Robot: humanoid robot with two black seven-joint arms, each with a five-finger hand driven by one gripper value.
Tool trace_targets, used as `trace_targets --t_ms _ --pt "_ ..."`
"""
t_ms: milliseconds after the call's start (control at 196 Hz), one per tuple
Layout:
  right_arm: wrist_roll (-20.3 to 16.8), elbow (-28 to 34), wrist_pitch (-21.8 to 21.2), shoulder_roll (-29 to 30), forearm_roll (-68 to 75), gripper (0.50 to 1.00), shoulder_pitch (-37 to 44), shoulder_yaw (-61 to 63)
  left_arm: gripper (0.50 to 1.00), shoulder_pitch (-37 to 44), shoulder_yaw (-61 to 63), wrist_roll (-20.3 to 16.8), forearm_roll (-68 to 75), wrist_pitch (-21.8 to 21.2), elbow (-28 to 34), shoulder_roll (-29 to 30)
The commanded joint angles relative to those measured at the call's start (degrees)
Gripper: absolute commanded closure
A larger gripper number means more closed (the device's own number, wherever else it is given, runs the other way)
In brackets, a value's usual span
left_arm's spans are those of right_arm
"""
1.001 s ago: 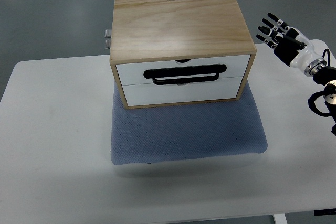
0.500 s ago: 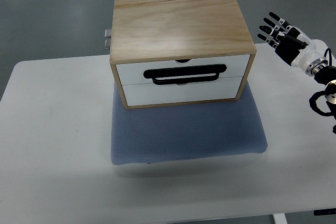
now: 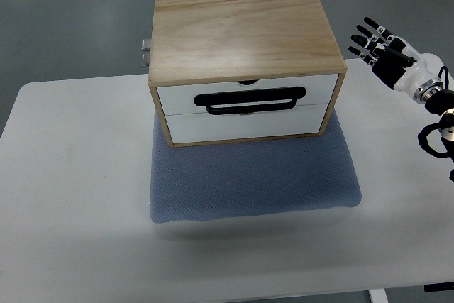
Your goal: Open wood drawer with right hand
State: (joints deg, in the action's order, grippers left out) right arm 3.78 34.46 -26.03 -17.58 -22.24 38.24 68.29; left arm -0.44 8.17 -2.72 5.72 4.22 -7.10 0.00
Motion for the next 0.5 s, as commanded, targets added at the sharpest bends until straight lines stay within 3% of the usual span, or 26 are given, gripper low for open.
trace_targets --t_ms 0,495 --pt "0.0 0.1 0.0 0.0 0.0 0.556 0.0 0.0 0.500 0.0 0.0 0.0 0.0 0.0 0.0 0.0" --pt "-0.1 0.1 0.0 -1.4 -0.1 0.556 0.8 0.0 0.500 0.0 0.0 0.0 0.0 0.0 0.1 0.0"
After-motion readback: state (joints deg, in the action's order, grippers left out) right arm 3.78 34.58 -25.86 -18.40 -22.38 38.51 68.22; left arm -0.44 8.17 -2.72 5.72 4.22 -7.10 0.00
